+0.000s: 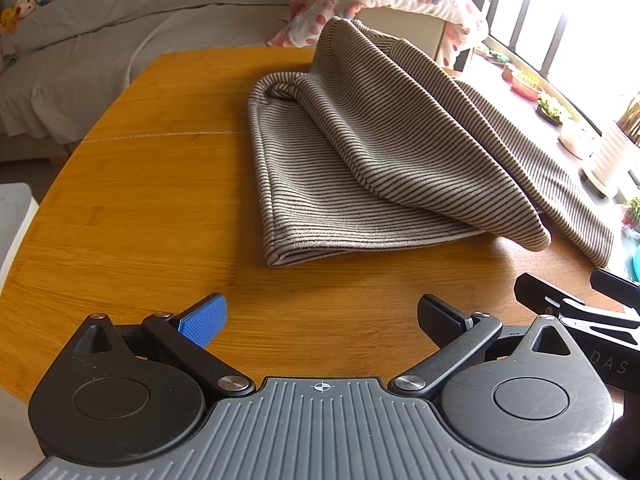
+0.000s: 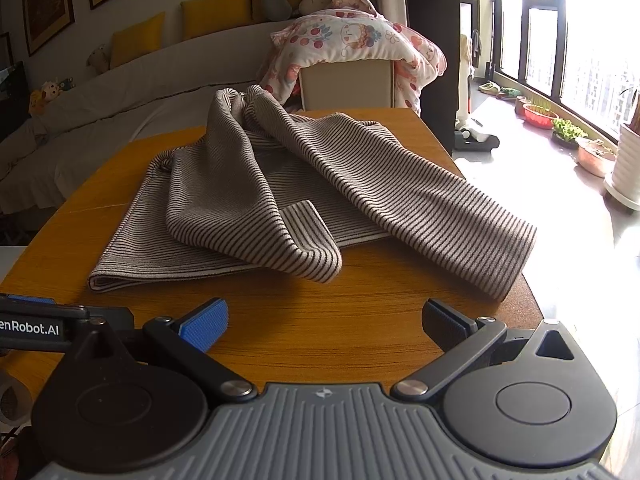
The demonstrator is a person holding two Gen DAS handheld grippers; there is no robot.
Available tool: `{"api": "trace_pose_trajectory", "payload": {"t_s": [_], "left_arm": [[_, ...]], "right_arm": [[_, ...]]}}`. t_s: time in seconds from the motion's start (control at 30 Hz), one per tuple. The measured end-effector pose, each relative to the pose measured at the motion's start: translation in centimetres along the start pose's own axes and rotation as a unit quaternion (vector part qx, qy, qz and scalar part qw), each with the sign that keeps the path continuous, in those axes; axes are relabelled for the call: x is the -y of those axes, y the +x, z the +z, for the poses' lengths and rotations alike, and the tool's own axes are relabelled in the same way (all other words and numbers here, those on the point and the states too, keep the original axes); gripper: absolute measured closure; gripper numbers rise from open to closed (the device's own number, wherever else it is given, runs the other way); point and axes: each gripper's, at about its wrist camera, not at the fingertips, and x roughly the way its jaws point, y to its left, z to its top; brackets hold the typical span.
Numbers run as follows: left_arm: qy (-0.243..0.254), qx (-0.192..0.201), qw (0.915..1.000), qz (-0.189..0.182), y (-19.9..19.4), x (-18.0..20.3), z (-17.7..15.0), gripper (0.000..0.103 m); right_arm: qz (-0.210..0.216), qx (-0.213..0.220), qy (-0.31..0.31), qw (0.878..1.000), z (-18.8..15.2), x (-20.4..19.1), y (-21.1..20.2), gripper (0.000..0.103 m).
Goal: Fold clothes
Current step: 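Reach both grippers into the sweater and grasp its fabric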
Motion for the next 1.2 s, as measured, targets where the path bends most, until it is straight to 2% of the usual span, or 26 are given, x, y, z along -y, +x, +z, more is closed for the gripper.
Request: {"api": "trace_pose_trajectory", "payload": {"t_s": [0.33,0.5,0.67,0.73,0.87,1.0,1.1,1.2], "left_arm": [[-0.003,-0.004,1.0000,0.001,0.0,-0.2,0.1,0.000],[-0.009,0.004,0.9995,-0.031,0.3,-0.7,1.8,0.000],[-0.014,0.012,0.9978,-0.064,0.5,-1.1,3.5,0.000],[-0.017,0.023,0.9946,-0.100,1.1,-1.5,5.0,0.000],[-0.026,0.022,0.9885,-0.147,3.5,-2.5,7.8,0.000],[-0.053,-0.024,0.9817,-0.181,7.8,-3.5,9.9,0.000],[-0.057,-0.009,0.9804,-0.189,8.4,-4.1,10.3,0.000],[-0.050,0.005,0.9773,-0.206,8.5,-4.4,9.7,0.000]], "right_arm": [[0.003,-0.002,-0.002,1.000,0.0,0.4,0.1,0.000],[0.006,0.000,-0.004,1.000,0.3,0.6,0.1,0.000],[0.024,0.016,0.018,0.999,2.6,2.1,0.5,0.000],[0.028,0.025,0.038,0.999,4.2,3.0,1.1,0.000],[0.050,0.028,0.079,0.995,7.6,4.5,3.8,0.000],[0.098,0.008,0.126,0.987,10.3,5.1,8.7,0.000],[0.137,-0.006,0.163,0.977,11.3,5.2,12.3,0.000],[0.141,-0.008,0.179,0.974,10.9,4.5,14.1,0.000]]}}
